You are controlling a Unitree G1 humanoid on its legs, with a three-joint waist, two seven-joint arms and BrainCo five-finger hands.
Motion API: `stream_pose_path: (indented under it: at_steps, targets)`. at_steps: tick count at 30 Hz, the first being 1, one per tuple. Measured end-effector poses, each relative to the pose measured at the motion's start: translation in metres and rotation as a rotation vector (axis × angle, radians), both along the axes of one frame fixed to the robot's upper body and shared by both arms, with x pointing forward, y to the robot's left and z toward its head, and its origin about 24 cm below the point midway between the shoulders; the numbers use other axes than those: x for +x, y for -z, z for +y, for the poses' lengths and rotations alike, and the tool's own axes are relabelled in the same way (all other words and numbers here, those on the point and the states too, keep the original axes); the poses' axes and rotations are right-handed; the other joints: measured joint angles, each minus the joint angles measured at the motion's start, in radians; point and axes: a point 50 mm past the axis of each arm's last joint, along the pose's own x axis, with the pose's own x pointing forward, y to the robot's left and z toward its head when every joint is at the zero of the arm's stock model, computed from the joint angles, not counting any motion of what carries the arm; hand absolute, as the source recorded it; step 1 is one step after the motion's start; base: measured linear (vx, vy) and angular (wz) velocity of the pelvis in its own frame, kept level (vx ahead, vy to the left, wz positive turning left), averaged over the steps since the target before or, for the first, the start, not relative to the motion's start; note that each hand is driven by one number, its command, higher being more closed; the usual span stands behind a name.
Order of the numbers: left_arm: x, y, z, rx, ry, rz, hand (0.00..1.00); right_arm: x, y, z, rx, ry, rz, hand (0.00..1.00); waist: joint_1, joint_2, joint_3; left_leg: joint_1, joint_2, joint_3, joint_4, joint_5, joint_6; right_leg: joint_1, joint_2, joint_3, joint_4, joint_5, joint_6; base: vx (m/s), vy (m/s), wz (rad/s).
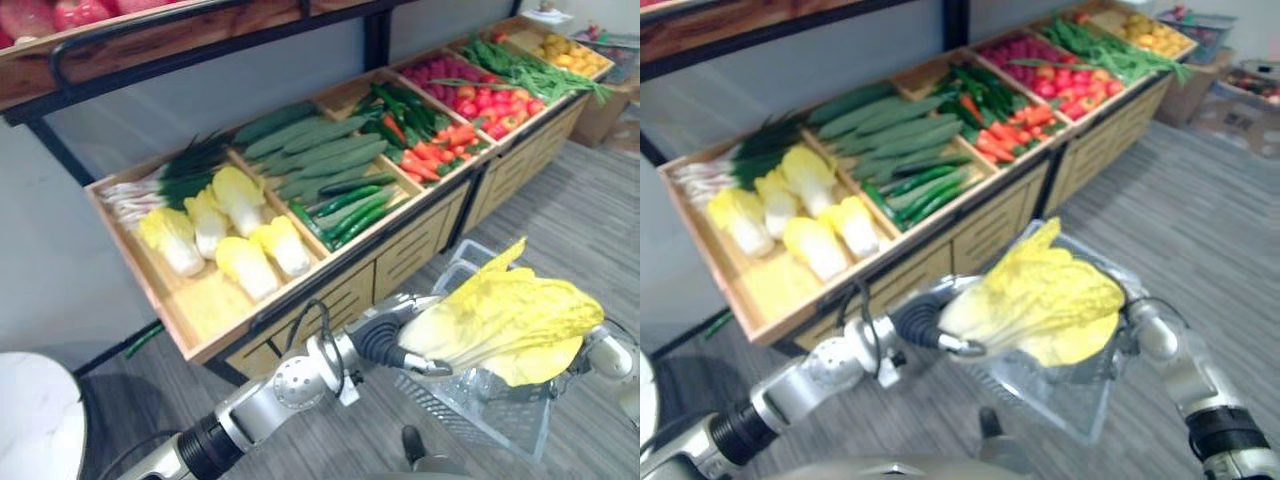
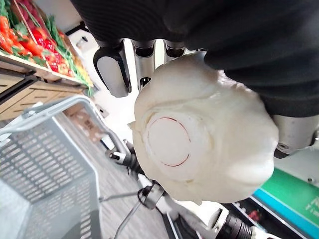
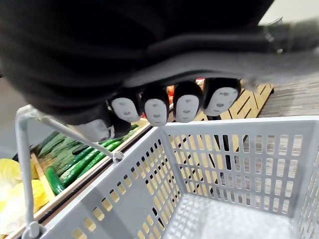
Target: Pick vegetable in the basket
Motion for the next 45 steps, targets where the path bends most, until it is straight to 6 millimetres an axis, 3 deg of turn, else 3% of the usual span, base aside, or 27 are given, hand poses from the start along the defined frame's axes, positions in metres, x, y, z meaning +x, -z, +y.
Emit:
stream_pose_path:
  at_steps: [3, 12, 19, 27, 33, 44, 45]
  targets:
    - [-0.001, 0.015, 0.008, 0.050, -0.020, 0.053, 1.00, 0.009, -0.009, 0.027, 0.022, -0.121, -0.026, 1.00, 0.000, 0.008, 0.000, 0.009, 0.052, 0.075, 0.114, -0.064, -0.025, -0.009, 0.035, 0.070, 0.014, 0.003, -0.006, -0.04, -0.026, -0.67]
    - [-0.002, 0.028, 0.012, 0.105, -0.027, 0.082, 1.00, 0.012, -0.011, 0.056, 0.021, -0.276, -0.008, 1.00, 0.000, 0.009, 0.010, 0.045, 0.102, 0.148, 0.196, -0.104, -0.047, -0.002, 0.080, 0.129, 0.022, 0.003, -0.007, -0.05, -0.014, -0.26]
    - [0.004, 0.048, 0.016, 0.199, -0.058, 0.093, 1.00, 0.012, -0.010, 0.079, 0.015, -0.384, 0.003, 1.00, -0.018, 0.000, 0.032, 0.068, 0.119, 0.182, 0.244, -0.142, -0.056, 0.010, 0.092, 0.163, 0.024, 0.003, -0.007, -0.06, 0.010, -0.17]
    - [0.021, 0.055, 0.007, 0.297, -0.055, 0.007, 1.00, 0.023, -0.027, 0.102, -0.009, -0.496, -0.040, 1.00, -0.027, -0.009, 0.050, 0.076, 0.136, 0.229, 0.284, -0.160, -0.059, -0.004, 0.113, 0.204, 0.032, 0.004, -0.007, -0.02, 0.001, -0.17]
    - [0.036, 0.074, -0.002, 0.424, -0.048, -0.018, 1.00, 0.030, -0.041, 0.123, 0.001, -0.590, -0.073, 1.00, -0.032, -0.007, 0.065, 0.103, 0.138, 0.276, 0.295, -0.172, -0.066, -0.004, 0.130, 0.244, 0.038, 0.004, -0.007, -0.03, -0.006, -0.18]
    - [0.051, 0.092, -0.007, 0.510, -0.118, -0.013, 1.00, 0.031, -0.041, 0.135, 0.012, -0.634, -0.063, 1.00, -0.034, -0.011, 0.074, 0.115, 0.145, 0.301, 0.314, -0.185, -0.069, -0.006, 0.141, 0.265, 0.039, 0.004, -0.007, -0.04, -0.018, -0.08]
    - [0.054, 0.096, -0.004, 0.527, -0.134, 0.002, 0.00, 0.032, -0.043, 0.138, 0.009, -0.651, -0.061, 1.00, -0.034, -0.011, 0.077, 0.122, 0.146, 0.313, 0.318, -0.187, -0.069, -0.006, 0.145, 0.274, 0.039, 0.004, -0.007, -0.04, -0.018, -0.13]
